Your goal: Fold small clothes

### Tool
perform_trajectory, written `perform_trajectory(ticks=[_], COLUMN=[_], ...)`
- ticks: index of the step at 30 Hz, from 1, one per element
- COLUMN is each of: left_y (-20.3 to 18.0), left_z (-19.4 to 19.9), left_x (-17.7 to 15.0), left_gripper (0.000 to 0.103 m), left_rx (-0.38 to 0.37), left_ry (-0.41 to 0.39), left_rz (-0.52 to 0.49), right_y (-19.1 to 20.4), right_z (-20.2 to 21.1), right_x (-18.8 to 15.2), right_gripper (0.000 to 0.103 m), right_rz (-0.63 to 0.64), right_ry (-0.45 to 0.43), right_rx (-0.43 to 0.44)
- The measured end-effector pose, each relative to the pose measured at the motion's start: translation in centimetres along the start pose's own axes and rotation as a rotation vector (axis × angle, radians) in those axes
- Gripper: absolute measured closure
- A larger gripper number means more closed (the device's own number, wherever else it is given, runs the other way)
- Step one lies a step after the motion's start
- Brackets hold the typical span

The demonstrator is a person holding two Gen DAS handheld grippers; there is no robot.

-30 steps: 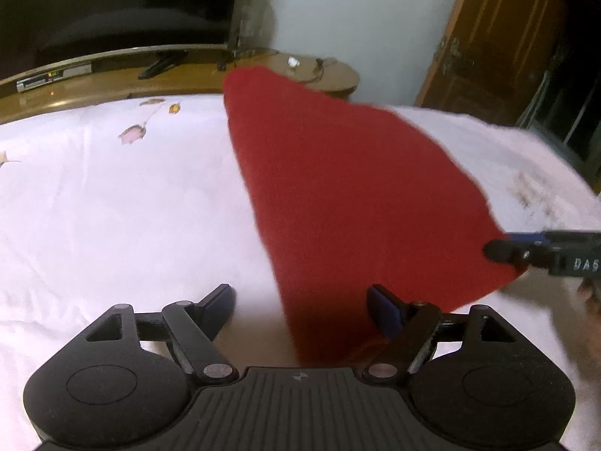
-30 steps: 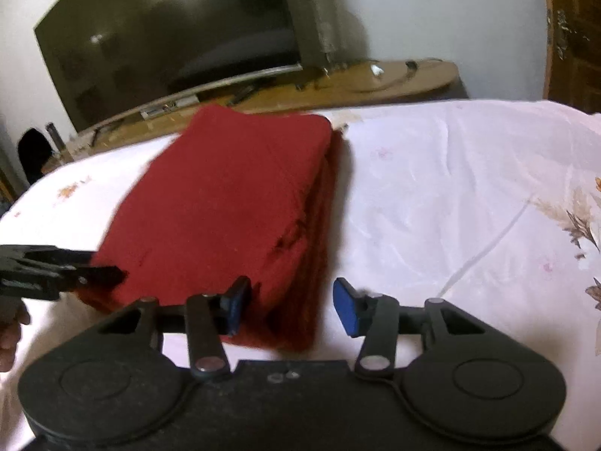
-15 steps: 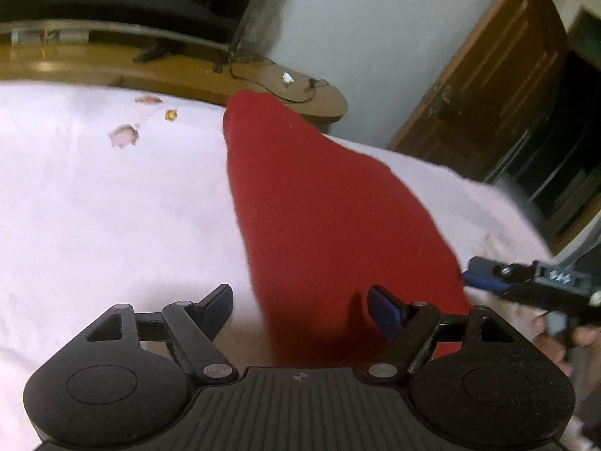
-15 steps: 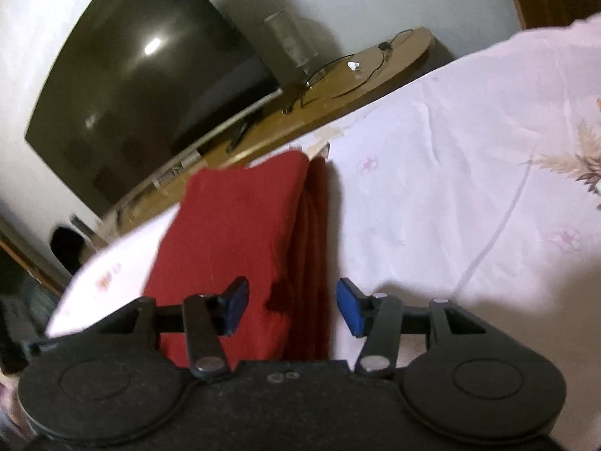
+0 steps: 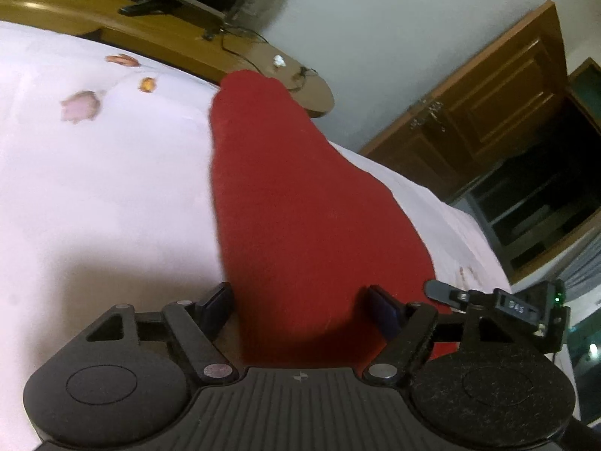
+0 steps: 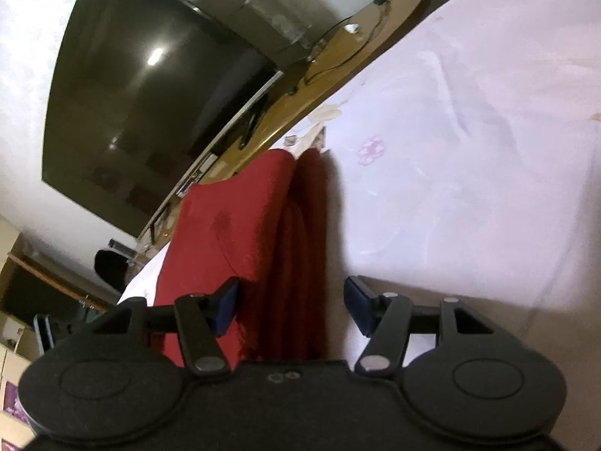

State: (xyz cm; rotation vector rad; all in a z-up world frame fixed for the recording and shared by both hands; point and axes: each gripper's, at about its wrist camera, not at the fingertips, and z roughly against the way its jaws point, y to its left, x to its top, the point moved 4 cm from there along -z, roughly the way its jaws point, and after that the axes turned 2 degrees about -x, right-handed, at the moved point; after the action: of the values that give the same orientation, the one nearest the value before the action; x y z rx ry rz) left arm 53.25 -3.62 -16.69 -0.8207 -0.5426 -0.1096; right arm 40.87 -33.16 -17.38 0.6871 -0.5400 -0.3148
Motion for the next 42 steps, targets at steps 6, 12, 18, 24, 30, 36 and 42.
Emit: perform_trajectory(ticks=[6,12,18,24,30,36,42], left_y=[-0.4,-0.4,-2.8,-2.8,0.3,6.4,15.1], left_z=[-1.2,-0.9,1.9,7.9,15.4,21.6,23.0], left_x=[0.8,0.9,1.2,1.9,1.0,-0.6,-3.8], left_gripper=[0.037,0.060,0.062,0.062,0.062,0.062,0.049], left_rx=[-0.012,-0.030,-0.076,-0.118,-0.091,-0.010,0.052], left_ry=[0.007,-0.010,-0.049,-0.083,-0.080,-0.063,-0.065], left_rz=[-0.024,-0.011,-0.053,-0.058,-0.055,-0.024,0.073], right_y=[0.7,1.9,4.7,10.4,16.4,21.1,19.6], right_z=[-1.7,-2.7,-0.2,1.8,0.5,-4.6,-13.4], right_x=[0.6,0.7,0.8,0.1,-3.6,-8.7,-13.9], right_gripper=[0.046,0.062,0.068,0.069,0.069,0.069,0.062], right_rz=[0.038,0.069,0.116,0.180,0.197,0.158,0.091], right_ry=[0.032,0.019,-0.020,-0.054,-0.052,0.000,0.153], right_rx=[0.040,0.028,0.038,0.070,0.092,0.114,-0.002])
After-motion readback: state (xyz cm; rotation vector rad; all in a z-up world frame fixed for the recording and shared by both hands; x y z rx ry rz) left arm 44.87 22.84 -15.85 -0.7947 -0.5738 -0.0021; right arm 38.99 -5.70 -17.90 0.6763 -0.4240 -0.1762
